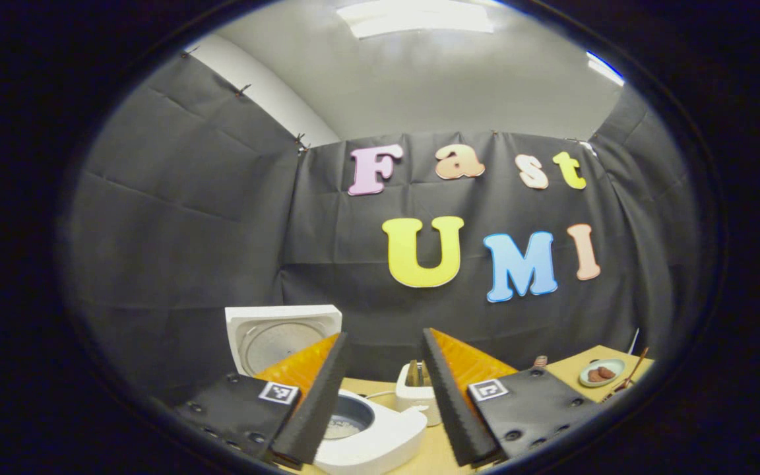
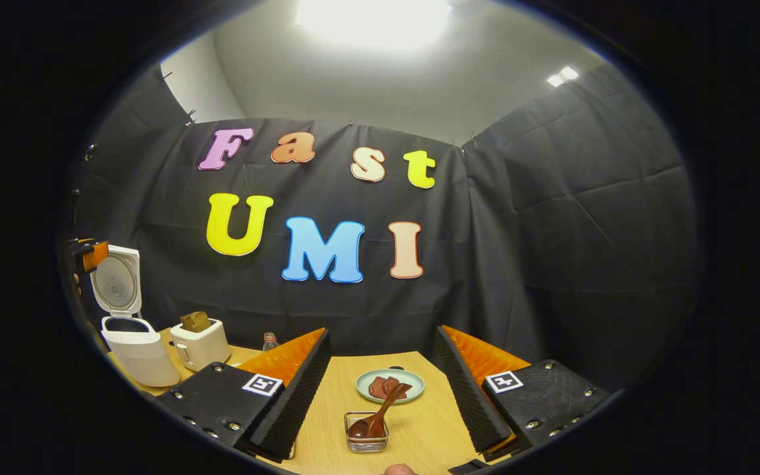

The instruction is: Close the left gripper, press the button to open the rice cooker; take a wooden spoon from the chopstick holder with the right hand, scoop a spoonful of rice and pour it into the rice cooker, then put the wooden spoon back into the chopstick holder.

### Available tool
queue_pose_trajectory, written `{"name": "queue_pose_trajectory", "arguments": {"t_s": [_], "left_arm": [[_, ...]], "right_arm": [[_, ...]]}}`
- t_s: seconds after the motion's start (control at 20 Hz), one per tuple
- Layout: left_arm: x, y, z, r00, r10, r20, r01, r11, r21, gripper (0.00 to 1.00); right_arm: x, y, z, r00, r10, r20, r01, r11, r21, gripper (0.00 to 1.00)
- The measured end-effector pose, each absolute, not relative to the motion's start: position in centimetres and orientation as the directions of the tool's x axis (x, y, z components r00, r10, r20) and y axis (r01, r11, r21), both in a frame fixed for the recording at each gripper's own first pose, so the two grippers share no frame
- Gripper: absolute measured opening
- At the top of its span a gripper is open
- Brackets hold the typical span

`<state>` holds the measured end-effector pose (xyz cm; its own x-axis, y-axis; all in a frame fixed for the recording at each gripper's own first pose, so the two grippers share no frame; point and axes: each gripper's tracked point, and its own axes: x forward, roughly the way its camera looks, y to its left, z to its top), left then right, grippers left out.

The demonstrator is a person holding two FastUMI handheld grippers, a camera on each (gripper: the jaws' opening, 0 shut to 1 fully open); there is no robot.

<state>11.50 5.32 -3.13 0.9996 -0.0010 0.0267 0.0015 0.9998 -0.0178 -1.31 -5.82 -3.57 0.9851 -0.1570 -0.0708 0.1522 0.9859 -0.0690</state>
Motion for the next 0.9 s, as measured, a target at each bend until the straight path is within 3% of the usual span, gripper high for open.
{"name": "queue_pose_trajectory", "arguments": {"t_s": [0.05, 0.5, 0.9], "left_arm": [[10.8, 4.5, -2.9, 0.999, -0.009, 0.039, 0.01, 1.0, -0.013, 1.0], [5.8, 0.3, -1.1, 0.998, -0.051, 0.043, 0.051, 0.999, -0.009, 0.99], [2.4, -0.7, 0.1, 0.999, -0.045, 0.018, 0.045, 0.999, 0.031, 0.99]], "right_arm": [[-1.0, -5.9, -3.7, 0.986, -0.148, -0.074, 0.143, 0.988, -0.064, 0.96], [3.8, -9.5, -7.0, 0.981, -0.124, -0.146, 0.124, 0.992, -0.008, 0.96], [8.3, -11.2, -14.1, 0.942, -0.063, -0.329, 0.096, 0.992, 0.085, 0.96]]}}
